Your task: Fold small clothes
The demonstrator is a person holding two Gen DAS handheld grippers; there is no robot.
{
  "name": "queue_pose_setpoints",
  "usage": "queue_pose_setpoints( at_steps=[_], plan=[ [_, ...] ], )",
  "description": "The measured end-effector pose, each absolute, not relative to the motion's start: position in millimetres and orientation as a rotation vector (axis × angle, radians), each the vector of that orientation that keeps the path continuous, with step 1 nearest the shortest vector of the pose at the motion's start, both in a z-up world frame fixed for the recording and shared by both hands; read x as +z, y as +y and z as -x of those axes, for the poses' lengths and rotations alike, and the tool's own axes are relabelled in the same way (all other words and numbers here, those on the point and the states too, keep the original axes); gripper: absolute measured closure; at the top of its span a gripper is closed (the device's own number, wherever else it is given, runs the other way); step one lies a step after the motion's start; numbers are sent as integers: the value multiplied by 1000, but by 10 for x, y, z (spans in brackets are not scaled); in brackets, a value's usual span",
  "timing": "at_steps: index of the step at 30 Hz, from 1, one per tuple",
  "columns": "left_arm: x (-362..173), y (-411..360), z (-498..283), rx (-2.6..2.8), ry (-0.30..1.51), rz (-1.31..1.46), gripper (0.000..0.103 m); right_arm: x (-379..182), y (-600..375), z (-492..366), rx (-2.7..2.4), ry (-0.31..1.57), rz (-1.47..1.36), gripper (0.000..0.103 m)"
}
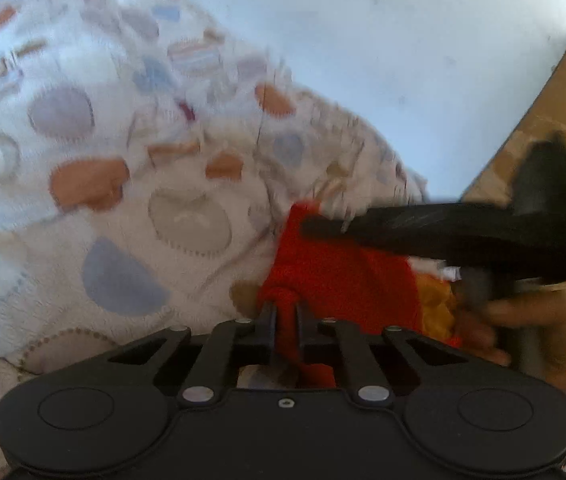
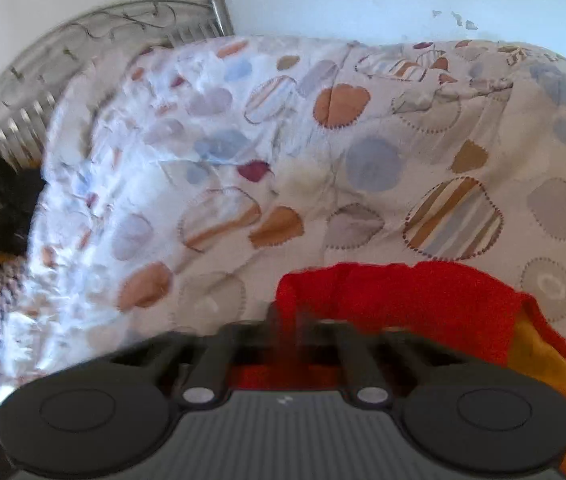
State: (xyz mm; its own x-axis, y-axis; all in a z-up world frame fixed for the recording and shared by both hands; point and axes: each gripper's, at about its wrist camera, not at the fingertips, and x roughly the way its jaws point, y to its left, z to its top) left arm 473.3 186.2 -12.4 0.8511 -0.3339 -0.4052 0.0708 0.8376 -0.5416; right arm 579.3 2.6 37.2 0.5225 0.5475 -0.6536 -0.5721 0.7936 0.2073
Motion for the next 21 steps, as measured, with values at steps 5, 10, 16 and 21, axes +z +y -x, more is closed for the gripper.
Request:
queue_pose_setpoints(
  at_steps=[5, 10, 16, 21],
  plan=[
    [-134, 1816, -4653, -88, 502, 493, 95, 302, -114, -5766, 633, 694, -29, 95],
    [-130, 1784, -4693, -80, 525, 486, 89, 385, -185, -5644, 667, 664, -1, 62],
    [-4, 1731, -4544, -52, 492, 407, 30, 707, -1071, -4939, 656, 555, 75, 13],
    [148, 1509, -4779, -63, 471, 235, 19, 613, -1843, -4142, 509, 505, 198, 1]
  ],
)
